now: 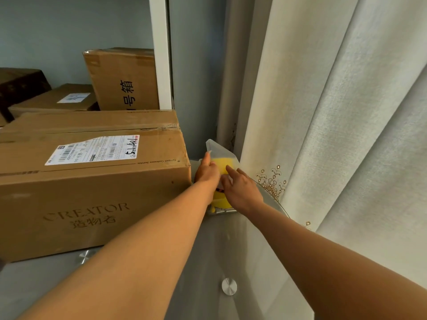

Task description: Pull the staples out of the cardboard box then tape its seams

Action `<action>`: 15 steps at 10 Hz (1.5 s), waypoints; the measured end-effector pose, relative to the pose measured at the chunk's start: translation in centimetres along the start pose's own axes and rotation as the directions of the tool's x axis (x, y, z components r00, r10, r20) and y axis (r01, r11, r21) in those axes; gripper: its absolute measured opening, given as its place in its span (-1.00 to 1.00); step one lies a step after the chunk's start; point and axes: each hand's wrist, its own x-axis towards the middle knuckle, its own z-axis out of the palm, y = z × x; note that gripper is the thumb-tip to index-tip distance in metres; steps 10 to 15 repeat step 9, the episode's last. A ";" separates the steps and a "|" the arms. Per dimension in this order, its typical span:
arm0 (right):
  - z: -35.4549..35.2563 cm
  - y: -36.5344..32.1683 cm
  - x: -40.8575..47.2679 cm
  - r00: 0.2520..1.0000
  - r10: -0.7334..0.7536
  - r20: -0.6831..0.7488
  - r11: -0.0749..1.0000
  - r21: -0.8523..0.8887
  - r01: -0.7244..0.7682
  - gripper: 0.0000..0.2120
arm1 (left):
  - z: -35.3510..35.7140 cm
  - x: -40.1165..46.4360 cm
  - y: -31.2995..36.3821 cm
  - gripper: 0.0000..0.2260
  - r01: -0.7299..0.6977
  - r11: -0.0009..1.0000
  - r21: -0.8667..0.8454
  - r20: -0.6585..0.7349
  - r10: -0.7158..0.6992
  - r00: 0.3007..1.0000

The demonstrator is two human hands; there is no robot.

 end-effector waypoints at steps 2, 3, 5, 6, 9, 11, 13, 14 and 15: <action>-0.2 0.0 0.8 1.000 0.002 0.014 1.000 -0.024 -0.002 -0.55 | 0.7 0.0 0.1 -0.57 -0.006 1.000 -0.009 0.025 0.007 1.000; 0.0 -0.1 1.2 0.998 0.027 -0.051 1.000 -0.009 -0.028 -0.52 | 0.9 0.0 0.6 -0.55 -0.023 0.999 0.045 -0.017 0.024 1.000; 0.2 -0.2 1.4 0.997 -0.018 -0.076 1.000 0.008 0.018 -0.55 | 0.9 -0.6 1.1 -0.56 -0.052 0.994 0.099 -0.018 0.054 0.998; -0.3 -0.9 0.5 0.994 -0.038 -0.099 0.999 -0.015 0.037 -0.56 | 0.3 -1.5 1.5 -0.53 -0.053 0.991 0.125 -0.006 0.054 0.999; -1.6 -3.7 -1.0 0.992 -0.045 -0.120 0.997 -0.066 0.037 -0.67 | -3.1 -5.8 3.6 -0.55 -0.151 0.985 0.088 0.014 0.151 0.988; -1.6 -3.7 -1.0 0.992 -0.045 -0.120 0.997 -0.066 0.037 -0.67 | -3.1 -5.8 3.6 -0.55 -0.151 0.985 0.088 0.014 0.151 0.988; -1.6 -3.7 -1.0 0.992 -0.045 -0.120 0.997 -0.066 0.037 -0.67 | -3.1 -5.8 3.6 -0.55 -0.151 0.985 0.088 0.014 0.151 0.988; -1.6 -3.7 -1.0 0.992 -0.045 -0.120 0.997 -0.066 0.037 -0.67 | -3.1 -5.8 3.6 -0.55 -0.151 0.985 0.088 0.014 0.151 0.988; -1.6 -3.7 -1.0 0.992 -0.045 -0.120 0.997 -0.066 0.037 -0.67 | -3.1 -5.8 3.6 -0.55 -0.151 0.985 0.088 0.014 0.151 0.988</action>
